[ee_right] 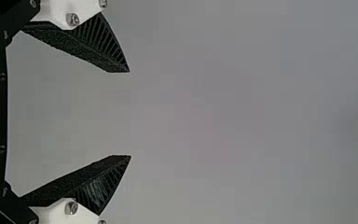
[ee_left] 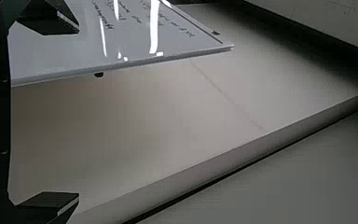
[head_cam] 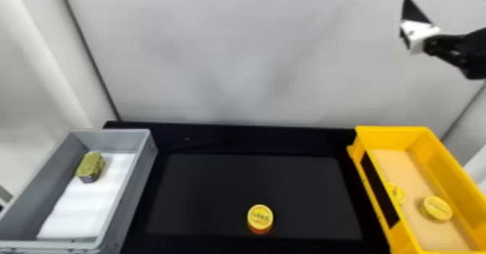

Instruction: Pick up the round yellow can and place it in the yellow rectangular box

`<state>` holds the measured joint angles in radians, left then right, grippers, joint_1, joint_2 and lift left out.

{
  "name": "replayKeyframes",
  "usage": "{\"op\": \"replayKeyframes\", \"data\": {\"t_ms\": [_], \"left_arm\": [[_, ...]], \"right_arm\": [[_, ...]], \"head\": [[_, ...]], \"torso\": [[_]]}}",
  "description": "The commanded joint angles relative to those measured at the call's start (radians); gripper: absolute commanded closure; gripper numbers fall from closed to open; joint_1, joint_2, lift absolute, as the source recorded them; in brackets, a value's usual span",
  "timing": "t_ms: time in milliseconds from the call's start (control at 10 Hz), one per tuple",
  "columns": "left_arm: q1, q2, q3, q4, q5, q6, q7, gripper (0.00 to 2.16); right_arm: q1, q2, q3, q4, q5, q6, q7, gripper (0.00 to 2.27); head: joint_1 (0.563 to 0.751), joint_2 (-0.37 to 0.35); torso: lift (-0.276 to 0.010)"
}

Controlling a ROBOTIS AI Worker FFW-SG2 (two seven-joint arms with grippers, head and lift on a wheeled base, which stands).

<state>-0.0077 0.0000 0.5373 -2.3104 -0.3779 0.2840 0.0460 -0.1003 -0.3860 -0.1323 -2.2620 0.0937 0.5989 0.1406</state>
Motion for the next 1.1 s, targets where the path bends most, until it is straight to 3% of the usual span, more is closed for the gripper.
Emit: {"op": "replayKeyframes", "data": {"t_ms": [0, 200, 600, 1000], "left_arm": [[0.0, -0.003, 0.004, 0.0, -0.001, 0.0, 0.0, 0.03], [0.0, -0.003, 0.006, 0.002, 0.001, 0.0, 0.0, 0.03], [0.0, -0.003, 0.007, 0.005, 0.001, 0.0, 0.0, 0.03], [0.0, -0.003, 0.011, 0.011, -0.001, 0.0, 0.0, 0.03]], "right_arm": [[0.002, 0.042, 0.005, 0.016, -0.005, 0.006, 0.051, 0.15], [0.022, 0.055, -0.001, 0.027, -0.032, 0.03, 0.074, 0.15], [0.111, 0.055, -0.007, 0.067, -0.189, 0.092, 0.071, 0.15], [0.171, 0.056, 0.057, 0.156, -0.21, 0.185, 0.131, 0.15]], "head": [[0.686, 0.014], [0.686, 0.014], [0.686, 0.014], [0.686, 0.014]], "torso": [[-0.056], [-0.056], [-0.056], [-0.056]]}}
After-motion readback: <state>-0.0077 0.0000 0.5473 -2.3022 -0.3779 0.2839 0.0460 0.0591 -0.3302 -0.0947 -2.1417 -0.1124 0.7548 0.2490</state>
